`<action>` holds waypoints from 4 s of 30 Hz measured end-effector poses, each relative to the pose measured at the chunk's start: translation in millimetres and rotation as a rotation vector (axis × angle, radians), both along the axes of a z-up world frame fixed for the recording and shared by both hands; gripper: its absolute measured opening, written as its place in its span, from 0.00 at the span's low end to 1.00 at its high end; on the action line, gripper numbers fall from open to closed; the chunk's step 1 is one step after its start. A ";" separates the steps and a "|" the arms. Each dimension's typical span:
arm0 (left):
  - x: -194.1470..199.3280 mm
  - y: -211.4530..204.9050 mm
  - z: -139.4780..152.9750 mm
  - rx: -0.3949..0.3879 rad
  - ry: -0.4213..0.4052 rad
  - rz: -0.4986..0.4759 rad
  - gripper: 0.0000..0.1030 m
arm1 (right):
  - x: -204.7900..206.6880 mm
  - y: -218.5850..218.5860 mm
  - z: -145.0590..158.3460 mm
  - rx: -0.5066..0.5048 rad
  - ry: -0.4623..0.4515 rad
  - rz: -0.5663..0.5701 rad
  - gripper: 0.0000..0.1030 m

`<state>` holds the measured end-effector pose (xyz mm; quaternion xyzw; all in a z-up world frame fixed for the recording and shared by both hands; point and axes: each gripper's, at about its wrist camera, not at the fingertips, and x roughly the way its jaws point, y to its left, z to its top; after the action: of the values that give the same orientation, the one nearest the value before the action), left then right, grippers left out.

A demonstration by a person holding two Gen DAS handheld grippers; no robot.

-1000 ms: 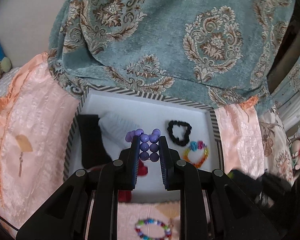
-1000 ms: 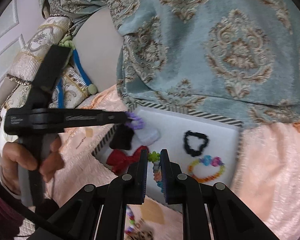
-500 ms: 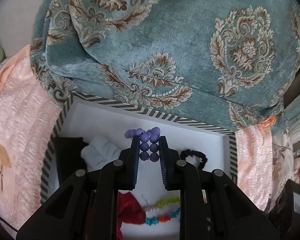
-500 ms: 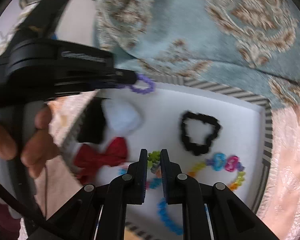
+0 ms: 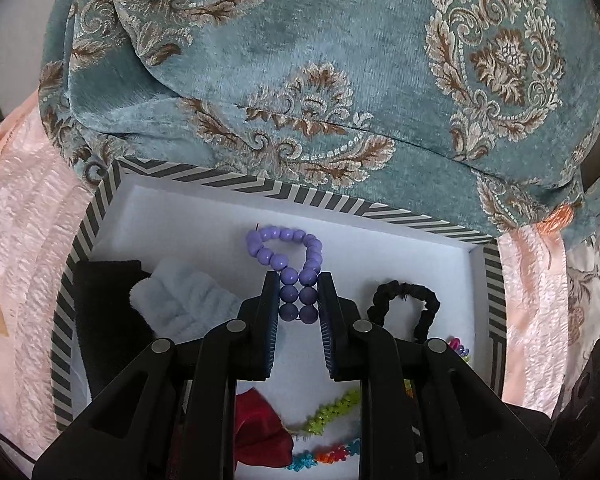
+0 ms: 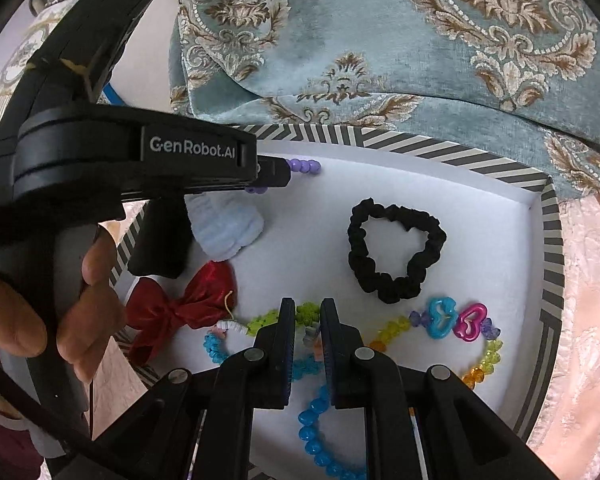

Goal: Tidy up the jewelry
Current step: 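Carry the purple bracelet into the tray with the left tool while the right tool carries the green strand there, then open both tools to release the purple bracelet and green strand in the tray, then withdraw both tools from the tray toward the remaining jewelry, then grasp the multicolor bead bracelet with the left tool while the right tool grasps the leopard-print bow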

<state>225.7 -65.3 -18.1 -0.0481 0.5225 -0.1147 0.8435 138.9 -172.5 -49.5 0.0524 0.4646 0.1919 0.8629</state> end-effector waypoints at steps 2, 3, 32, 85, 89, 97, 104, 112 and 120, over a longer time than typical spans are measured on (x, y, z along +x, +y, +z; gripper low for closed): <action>1.0 1.0 -2.6 0.003 0.006 0.002 0.17 | 0.7 -1.7 -1.0 0.001 0.002 -0.007 0.12; 2.0 0.0 -4.1 0.005 0.008 0.003 0.17 | 1.7 -2.9 -1.6 0.001 0.005 -0.012 0.12; -24.3 5.0 10.1 -0.002 -0.012 0.013 0.43 | -26.8 -31.7 28.3 0.036 -0.023 -0.057 0.42; -271.4 57.5 48.3 0.079 -0.089 -0.038 0.50 | -227.0 -73.0 22.2 -0.040 -0.028 -0.144 0.55; -271.3 57.6 43.8 0.089 -0.081 -0.037 0.50 | -222.0 -72.7 7.1 -0.064 0.004 -0.152 0.55; -260.2 63.1 27.7 0.047 -0.034 -0.019 0.50 | -217.4 -77.1 -3.7 -0.071 0.022 -0.168 0.55; -240.3 62.5 -3.6 0.014 0.045 0.007 0.58 | -210.0 -79.4 -17.7 -0.042 0.036 -0.181 0.55; -223.9 56.6 -34.8 0.030 0.091 0.036 0.58 | -211.5 -80.9 -26.1 -0.053 -0.009 -0.160 0.41; -218.2 45.2 -40.8 0.064 0.053 0.004 0.10 | -218.2 -82.1 -9.6 -0.034 -0.067 -0.134 0.16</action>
<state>7.5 -20.1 -58.9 -0.0251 0.5478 -0.0949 0.8309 -79.3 -254.5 -59.1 0.0624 0.4343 0.1276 0.8895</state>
